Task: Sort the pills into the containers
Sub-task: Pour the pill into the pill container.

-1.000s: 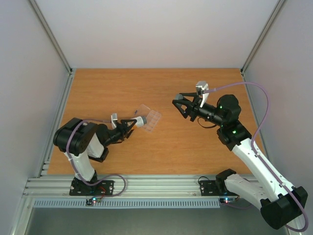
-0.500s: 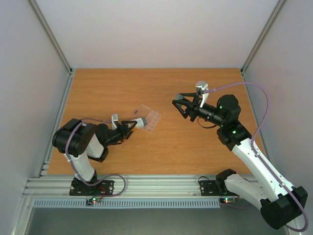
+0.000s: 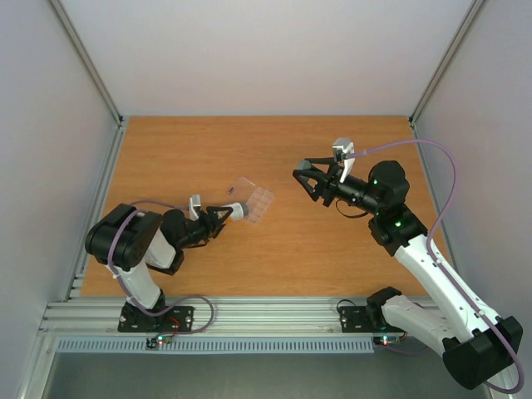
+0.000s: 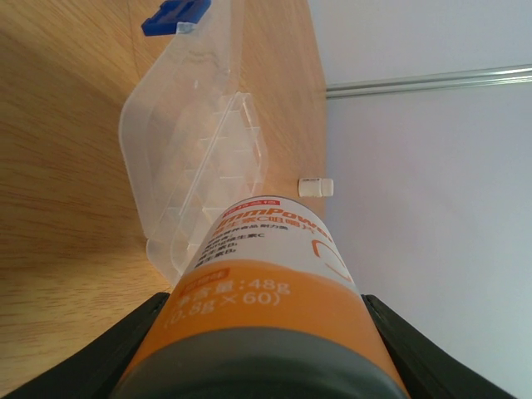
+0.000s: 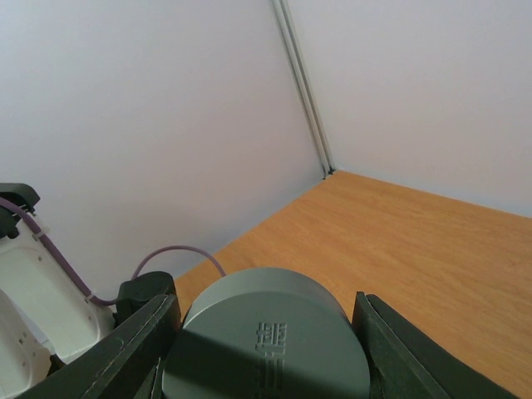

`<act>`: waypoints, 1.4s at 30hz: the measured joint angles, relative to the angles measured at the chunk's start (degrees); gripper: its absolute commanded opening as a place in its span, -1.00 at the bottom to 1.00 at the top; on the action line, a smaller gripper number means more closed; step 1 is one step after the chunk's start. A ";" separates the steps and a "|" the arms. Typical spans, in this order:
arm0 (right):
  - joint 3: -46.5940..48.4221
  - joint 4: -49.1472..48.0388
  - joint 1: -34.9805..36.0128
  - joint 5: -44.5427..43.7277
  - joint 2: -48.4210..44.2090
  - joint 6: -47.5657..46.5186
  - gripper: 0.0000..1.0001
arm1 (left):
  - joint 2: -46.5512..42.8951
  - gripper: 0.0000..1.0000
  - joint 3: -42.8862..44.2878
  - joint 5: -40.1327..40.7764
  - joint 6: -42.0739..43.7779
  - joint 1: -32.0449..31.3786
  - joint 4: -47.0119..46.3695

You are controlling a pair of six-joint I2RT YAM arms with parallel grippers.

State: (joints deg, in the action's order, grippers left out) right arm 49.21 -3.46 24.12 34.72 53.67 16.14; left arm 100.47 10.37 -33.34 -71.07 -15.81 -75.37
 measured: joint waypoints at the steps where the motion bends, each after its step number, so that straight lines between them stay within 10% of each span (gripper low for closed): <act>1: -0.02 0.00 0.00 0.00 0.00 0.00 -0.55 | -0.02 -0.99 0.00 0.11 0.22 0.00 0.35; 42: -0.04 0.00 0.00 0.09 1.55 -0.02 -0.56 | -8.28 -0.99 4.63 2.60 11.58 -1.68 21.53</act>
State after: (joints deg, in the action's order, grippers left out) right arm 49.17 -3.46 24.12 34.81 55.22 16.12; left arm 92.18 15.00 -30.74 -59.48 -17.50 -53.84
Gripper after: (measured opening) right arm 0.547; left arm 0.553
